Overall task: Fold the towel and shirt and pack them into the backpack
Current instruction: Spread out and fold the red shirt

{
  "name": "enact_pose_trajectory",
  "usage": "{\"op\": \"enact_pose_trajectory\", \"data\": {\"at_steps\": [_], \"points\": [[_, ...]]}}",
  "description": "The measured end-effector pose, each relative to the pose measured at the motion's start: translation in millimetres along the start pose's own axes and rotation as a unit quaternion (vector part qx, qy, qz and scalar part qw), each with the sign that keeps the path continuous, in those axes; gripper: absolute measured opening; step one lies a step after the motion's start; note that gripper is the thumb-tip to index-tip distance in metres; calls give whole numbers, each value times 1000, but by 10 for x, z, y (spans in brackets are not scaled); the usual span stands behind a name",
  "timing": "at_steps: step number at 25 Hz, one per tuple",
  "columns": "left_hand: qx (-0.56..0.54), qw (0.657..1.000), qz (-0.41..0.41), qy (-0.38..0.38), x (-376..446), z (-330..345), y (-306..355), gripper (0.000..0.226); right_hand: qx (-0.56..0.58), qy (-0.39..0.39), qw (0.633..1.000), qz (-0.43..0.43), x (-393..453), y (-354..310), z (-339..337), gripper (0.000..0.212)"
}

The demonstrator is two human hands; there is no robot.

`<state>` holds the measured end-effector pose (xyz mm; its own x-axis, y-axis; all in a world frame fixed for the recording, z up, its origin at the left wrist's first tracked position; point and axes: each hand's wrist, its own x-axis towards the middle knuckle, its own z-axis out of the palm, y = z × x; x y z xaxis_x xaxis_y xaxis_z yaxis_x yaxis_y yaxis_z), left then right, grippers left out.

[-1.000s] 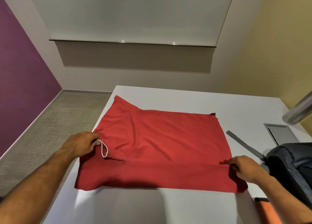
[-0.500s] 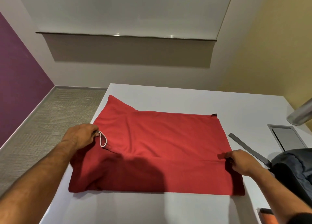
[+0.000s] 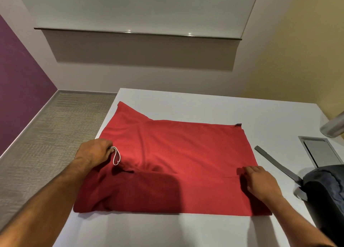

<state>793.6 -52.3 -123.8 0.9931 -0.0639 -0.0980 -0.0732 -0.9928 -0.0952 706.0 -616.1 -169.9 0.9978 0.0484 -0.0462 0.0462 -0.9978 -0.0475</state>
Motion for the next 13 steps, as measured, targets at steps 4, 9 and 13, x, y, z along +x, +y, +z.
{"op": "enact_pose_trajectory", "data": {"at_steps": [4, 9, 13], "points": [[-33, 998, 13, 47, -200, -16, -9, 20, 68, -6, 997, -47, -337, -94, 346, 65], [-48, 978, 121, 164, -598, 61, -54, 26, 21, -112, 993, 23, -569, -198, 542, 103], [-53, 963, 210, 161, -899, 189, -52, 22, -8, -148, 988, 33, -556, -205, 520, 115]]}}
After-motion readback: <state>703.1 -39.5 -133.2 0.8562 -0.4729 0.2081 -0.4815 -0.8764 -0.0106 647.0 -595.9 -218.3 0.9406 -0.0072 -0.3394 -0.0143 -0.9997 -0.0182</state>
